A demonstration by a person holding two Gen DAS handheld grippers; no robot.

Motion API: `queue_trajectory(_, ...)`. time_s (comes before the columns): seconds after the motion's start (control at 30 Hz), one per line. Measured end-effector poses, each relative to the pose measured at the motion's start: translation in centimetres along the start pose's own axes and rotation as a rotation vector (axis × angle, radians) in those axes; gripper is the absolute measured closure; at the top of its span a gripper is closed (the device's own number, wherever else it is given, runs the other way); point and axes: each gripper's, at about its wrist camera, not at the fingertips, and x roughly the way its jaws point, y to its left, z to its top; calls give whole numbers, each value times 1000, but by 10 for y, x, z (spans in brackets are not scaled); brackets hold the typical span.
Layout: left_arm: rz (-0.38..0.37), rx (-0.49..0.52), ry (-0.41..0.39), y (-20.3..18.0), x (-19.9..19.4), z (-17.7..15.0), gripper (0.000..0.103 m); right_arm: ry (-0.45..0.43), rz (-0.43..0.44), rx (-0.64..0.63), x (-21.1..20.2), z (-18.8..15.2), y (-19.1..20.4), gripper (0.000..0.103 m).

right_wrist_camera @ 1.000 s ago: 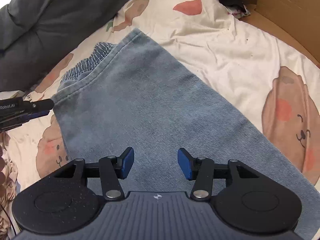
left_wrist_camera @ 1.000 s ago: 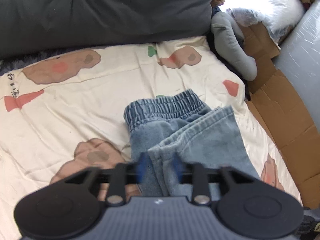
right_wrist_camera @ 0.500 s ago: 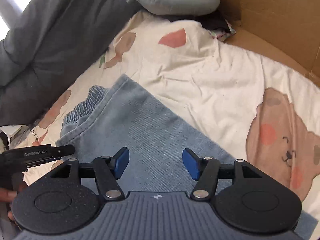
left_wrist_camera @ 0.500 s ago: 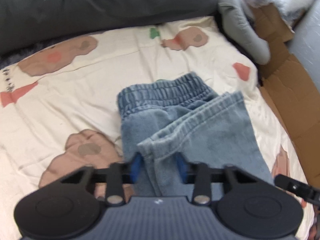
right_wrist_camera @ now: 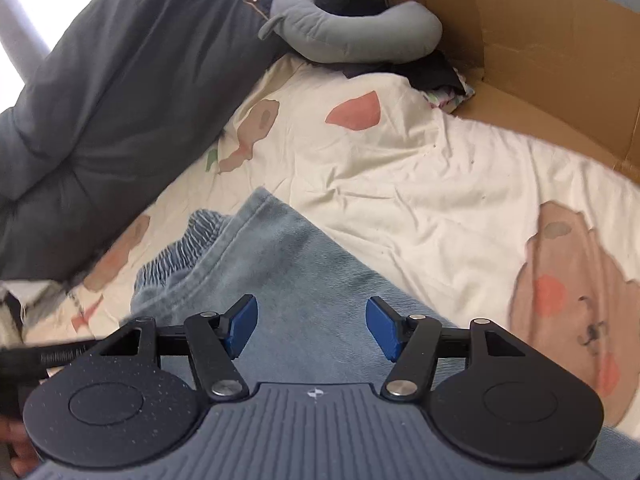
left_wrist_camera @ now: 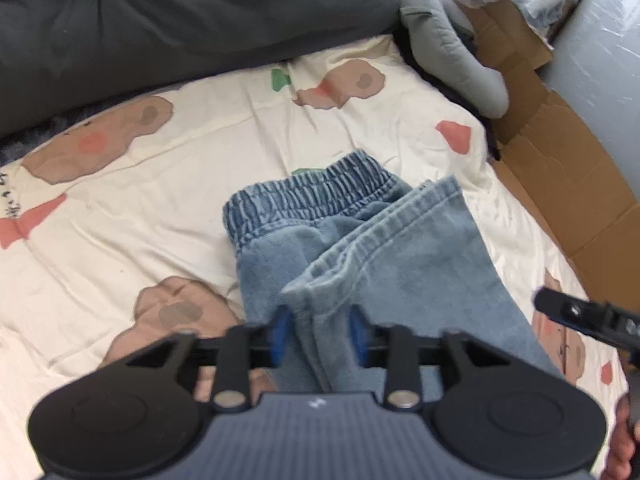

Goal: Fold clothes

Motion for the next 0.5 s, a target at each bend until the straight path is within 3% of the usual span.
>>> queue_trajectory(0.17,-16,-10,-14,7,4,-5,57,-10,-7,-21,18,-1,10,35)
queue_trajectory(0.33,-42,-81,-35,12,11,-6,60,-14,-21,-65,35,-4,15,35)
queue_trajectory(0.5,-20,-89,-60,11,8,-11,73,-32,-25,-135,37,-12,8,35)
